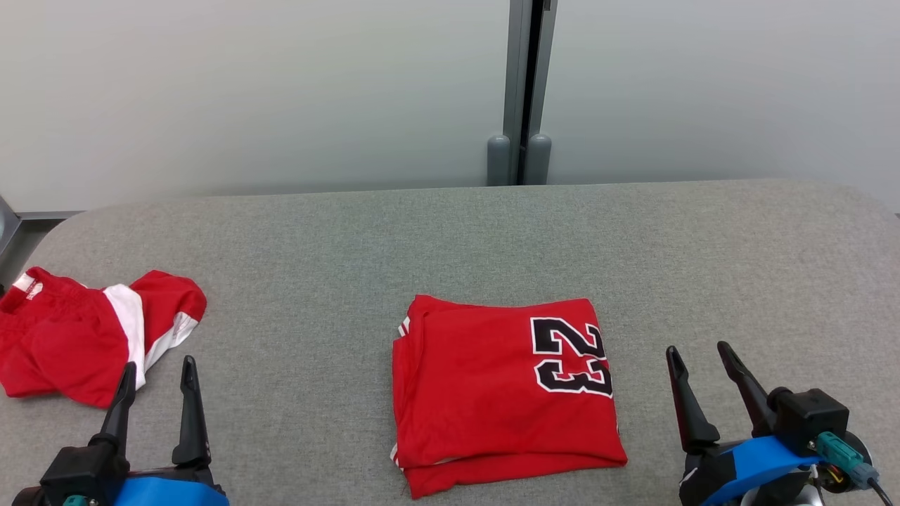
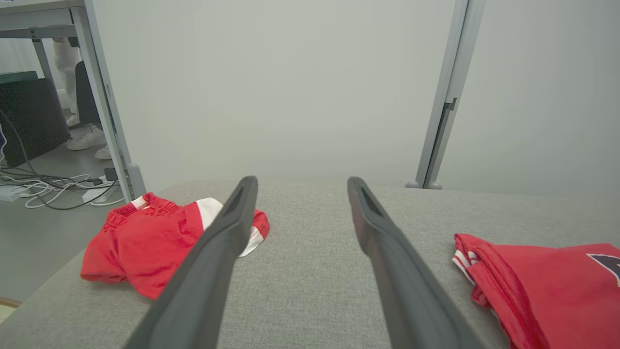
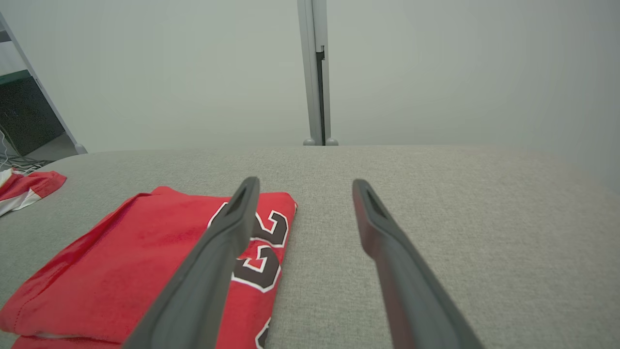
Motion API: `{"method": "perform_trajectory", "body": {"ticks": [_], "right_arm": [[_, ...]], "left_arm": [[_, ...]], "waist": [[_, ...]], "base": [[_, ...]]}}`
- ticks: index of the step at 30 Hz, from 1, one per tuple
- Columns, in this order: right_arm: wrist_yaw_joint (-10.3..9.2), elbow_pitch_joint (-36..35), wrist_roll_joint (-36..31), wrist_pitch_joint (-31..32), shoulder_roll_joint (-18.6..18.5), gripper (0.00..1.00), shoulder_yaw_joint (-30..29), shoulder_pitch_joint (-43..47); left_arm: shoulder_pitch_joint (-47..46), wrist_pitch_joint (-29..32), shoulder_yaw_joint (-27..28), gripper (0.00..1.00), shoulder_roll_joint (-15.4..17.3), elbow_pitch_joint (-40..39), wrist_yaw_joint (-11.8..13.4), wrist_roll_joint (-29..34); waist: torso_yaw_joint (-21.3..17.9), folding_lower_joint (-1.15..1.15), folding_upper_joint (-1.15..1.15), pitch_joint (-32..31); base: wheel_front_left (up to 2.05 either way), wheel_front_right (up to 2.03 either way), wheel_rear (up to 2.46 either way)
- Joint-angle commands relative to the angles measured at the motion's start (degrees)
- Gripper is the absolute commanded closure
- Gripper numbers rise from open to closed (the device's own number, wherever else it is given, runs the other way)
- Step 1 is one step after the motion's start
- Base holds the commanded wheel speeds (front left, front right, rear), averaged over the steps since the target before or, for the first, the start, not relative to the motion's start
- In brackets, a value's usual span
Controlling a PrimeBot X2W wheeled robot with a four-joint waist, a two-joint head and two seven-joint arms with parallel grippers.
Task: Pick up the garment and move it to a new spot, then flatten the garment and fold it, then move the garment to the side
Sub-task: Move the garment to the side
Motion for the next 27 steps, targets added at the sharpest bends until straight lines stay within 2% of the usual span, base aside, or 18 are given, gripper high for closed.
{"method": "perform_trajectory", "body": {"ticks": [1, 15, 27], "right_arm": [[0.01, -0.26, -0.24, 0.27, -0.08, 0.0, 0.04, 1.03], [0.01, 0.39, 0.07, 0.2, -0.08, 0.0, 0.05, -0.11], [0.01, 7.81, -2.61, 1.17, -0.09, 0.0, 4.62, -12.33]], "left_arm": [[0.11, -0.24, 0.2, 0.0, -0.12, 0.02, -0.31, 0.43], [-0.4, -0.24, 1.64, 0.0, -1.22, 0.87, -1.42, 1.89], [-2.7, -0.24, 1.74, 0.0, -2.06, 0.75, -2.79, 2.87]], "waist": [[0.0, 0.0, 0.0, -0.02], [-0.14, 0.0, 0.0, -0.02], [1.02, 0.0, 0.0, 2.55]], "base": [[0.0, 0.0, 0.0], [0.0, 0.0, 0.0], [0.0, 0.0, 0.0]]}}
